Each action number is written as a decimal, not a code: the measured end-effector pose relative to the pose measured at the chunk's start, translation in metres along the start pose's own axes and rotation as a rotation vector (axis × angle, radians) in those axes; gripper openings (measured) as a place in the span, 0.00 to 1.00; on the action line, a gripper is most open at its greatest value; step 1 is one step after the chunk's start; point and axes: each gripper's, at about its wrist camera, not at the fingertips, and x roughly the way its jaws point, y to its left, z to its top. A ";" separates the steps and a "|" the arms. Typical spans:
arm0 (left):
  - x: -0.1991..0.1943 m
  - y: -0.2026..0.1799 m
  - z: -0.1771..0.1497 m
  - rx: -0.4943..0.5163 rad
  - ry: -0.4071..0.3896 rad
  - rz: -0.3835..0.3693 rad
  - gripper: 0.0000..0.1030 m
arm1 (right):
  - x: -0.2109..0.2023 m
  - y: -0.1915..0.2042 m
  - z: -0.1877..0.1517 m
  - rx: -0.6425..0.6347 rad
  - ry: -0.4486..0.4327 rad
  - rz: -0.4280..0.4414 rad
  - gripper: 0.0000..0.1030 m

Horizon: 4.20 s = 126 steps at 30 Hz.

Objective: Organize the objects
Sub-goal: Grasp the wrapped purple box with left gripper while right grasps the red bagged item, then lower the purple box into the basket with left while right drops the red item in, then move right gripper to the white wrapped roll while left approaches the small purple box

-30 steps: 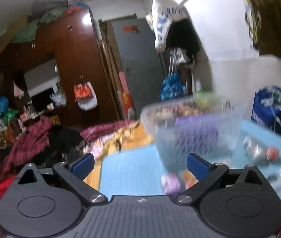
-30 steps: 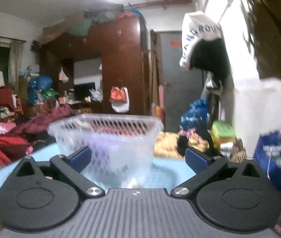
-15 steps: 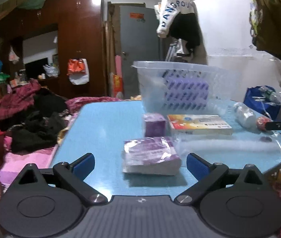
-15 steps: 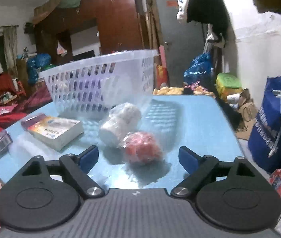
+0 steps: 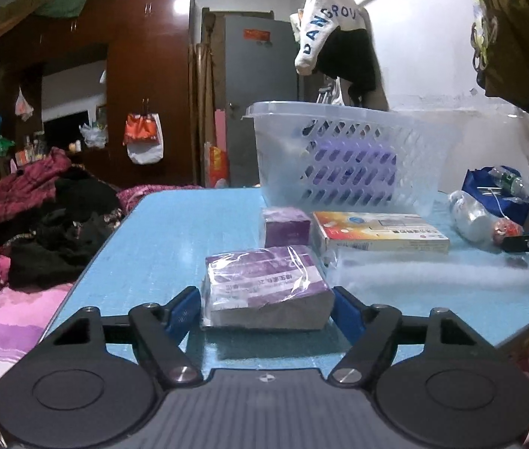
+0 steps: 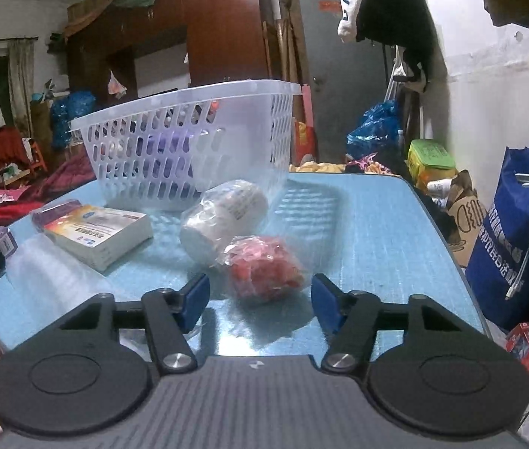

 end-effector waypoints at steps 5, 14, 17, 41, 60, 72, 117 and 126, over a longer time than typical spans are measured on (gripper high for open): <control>-0.001 -0.001 0.000 0.013 -0.008 0.000 0.76 | 0.001 0.001 0.002 0.001 -0.008 -0.014 0.61; -0.003 -0.002 -0.001 0.038 -0.048 0.006 0.74 | 0.000 0.006 0.002 -0.031 -0.015 -0.036 0.48; -0.008 0.000 0.000 0.037 -0.075 0.016 0.74 | -0.007 0.003 0.002 -0.016 -0.046 -0.031 0.48; -0.016 -0.058 0.135 0.130 -0.314 -0.112 0.73 | -0.067 0.036 0.105 -0.176 -0.388 0.009 0.47; 0.169 -0.068 0.219 0.126 0.311 -0.197 0.73 | 0.102 0.044 0.176 -0.210 0.153 0.055 0.47; 0.183 -0.076 0.224 0.152 0.380 -0.226 0.75 | 0.118 0.045 0.182 -0.257 0.256 0.032 0.47; 0.060 -0.001 0.091 0.012 0.065 -0.023 0.92 | 0.024 0.022 0.067 -0.040 -0.008 -0.011 0.97; 0.086 -0.006 0.077 0.024 0.126 0.034 0.85 | 0.032 0.022 0.053 -0.029 0.056 -0.016 0.83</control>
